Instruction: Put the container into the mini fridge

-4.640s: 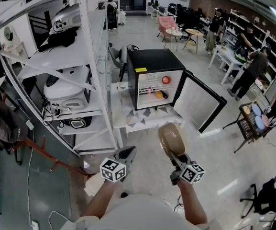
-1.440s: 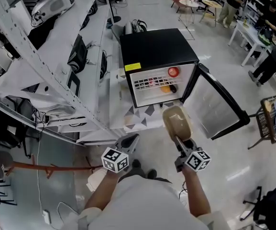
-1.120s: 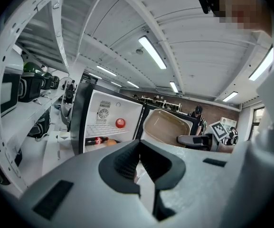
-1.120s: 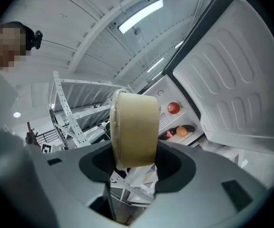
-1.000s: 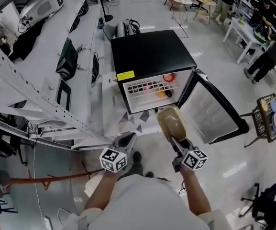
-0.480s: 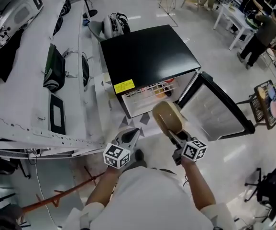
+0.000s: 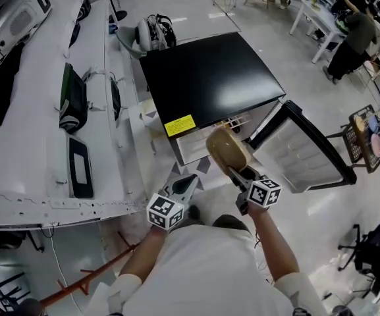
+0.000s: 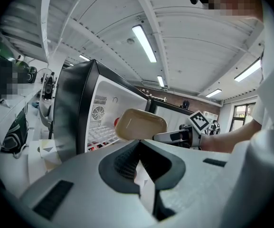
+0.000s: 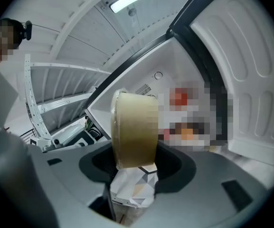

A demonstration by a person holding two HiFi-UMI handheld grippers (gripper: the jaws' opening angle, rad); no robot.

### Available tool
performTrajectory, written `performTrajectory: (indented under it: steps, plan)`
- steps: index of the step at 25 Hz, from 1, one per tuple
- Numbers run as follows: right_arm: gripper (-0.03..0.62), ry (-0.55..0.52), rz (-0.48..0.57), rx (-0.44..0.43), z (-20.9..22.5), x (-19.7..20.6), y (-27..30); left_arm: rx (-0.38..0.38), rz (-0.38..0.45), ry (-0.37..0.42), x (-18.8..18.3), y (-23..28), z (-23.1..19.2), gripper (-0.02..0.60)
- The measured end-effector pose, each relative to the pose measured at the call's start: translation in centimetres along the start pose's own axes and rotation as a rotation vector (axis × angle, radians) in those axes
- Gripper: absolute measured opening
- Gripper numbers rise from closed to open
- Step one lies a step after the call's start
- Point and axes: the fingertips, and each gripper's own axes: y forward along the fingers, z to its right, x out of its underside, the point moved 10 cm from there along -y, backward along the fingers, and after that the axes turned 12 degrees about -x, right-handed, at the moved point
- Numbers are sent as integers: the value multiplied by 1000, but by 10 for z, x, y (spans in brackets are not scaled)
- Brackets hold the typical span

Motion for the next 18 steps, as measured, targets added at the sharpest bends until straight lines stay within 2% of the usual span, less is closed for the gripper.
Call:
performTrajectory:
  steps: [5,9,18]
  plan:
    - [227,-26,-34,16,14,-6,20,-19,12,-10,-3,9,3,3]
    - [227,-59,-75,-12,24,-11,34,-55,21,-25,-3,17,8,3]
    - [227,-35,-122,-53,55,-26,56,-154,43,-54,-10,36,16,4]
